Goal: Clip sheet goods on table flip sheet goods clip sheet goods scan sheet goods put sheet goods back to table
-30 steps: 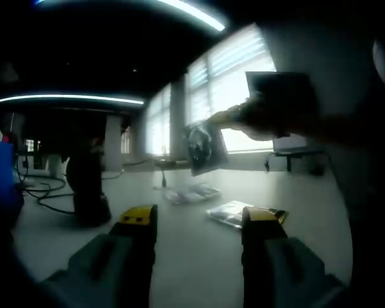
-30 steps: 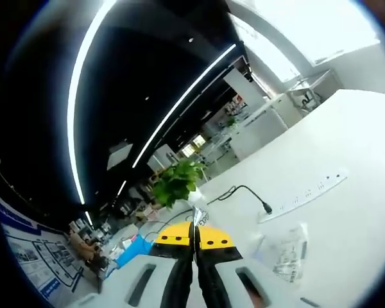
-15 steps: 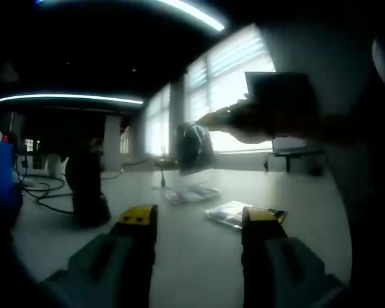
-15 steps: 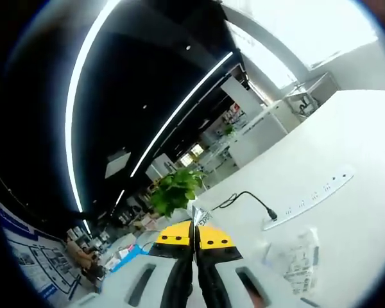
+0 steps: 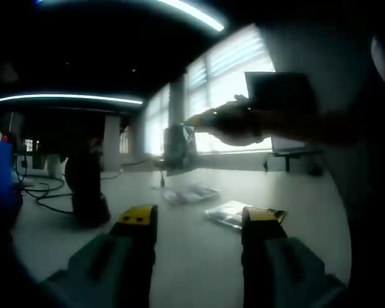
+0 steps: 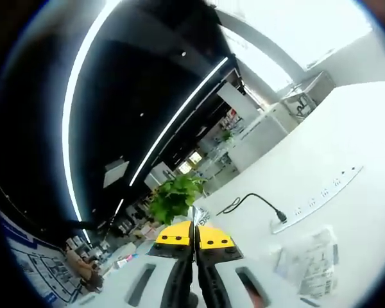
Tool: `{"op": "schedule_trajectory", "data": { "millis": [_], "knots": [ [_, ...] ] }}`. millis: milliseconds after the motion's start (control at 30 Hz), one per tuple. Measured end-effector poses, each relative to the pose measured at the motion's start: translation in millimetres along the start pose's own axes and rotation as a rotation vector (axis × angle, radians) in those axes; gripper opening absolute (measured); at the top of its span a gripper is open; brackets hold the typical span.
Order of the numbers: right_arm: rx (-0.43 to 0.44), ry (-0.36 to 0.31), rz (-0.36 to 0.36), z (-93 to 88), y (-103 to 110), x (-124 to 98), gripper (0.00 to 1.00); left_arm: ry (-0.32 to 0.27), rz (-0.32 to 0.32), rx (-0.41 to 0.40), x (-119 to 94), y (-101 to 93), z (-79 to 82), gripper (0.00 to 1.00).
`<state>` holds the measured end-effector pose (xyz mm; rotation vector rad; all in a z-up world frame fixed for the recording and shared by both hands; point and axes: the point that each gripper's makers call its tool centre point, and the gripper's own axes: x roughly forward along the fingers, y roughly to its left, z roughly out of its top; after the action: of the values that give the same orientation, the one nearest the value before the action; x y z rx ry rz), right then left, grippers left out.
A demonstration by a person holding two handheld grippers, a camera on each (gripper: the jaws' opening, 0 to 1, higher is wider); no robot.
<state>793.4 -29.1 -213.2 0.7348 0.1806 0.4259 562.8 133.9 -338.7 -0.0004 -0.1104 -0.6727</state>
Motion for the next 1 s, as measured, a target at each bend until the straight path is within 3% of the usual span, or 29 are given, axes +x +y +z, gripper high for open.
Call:
{"op": "schedule_trajectory", "data": {
  "millis": [500, 1000],
  "knots": [
    [-0.028, -0.019, -0.018, -28.3, 8.3, 17.2, 0.00, -0.001, -0.004, 0.002, -0.2, 5.8, -0.9, 0.45],
    [-0.039, -0.029, -0.034, -43.9, 14.9, 26.3, 0.00, 0.001, -0.003, 0.003, -0.3, 7.5, -1.8, 0.45]
  ]
}}
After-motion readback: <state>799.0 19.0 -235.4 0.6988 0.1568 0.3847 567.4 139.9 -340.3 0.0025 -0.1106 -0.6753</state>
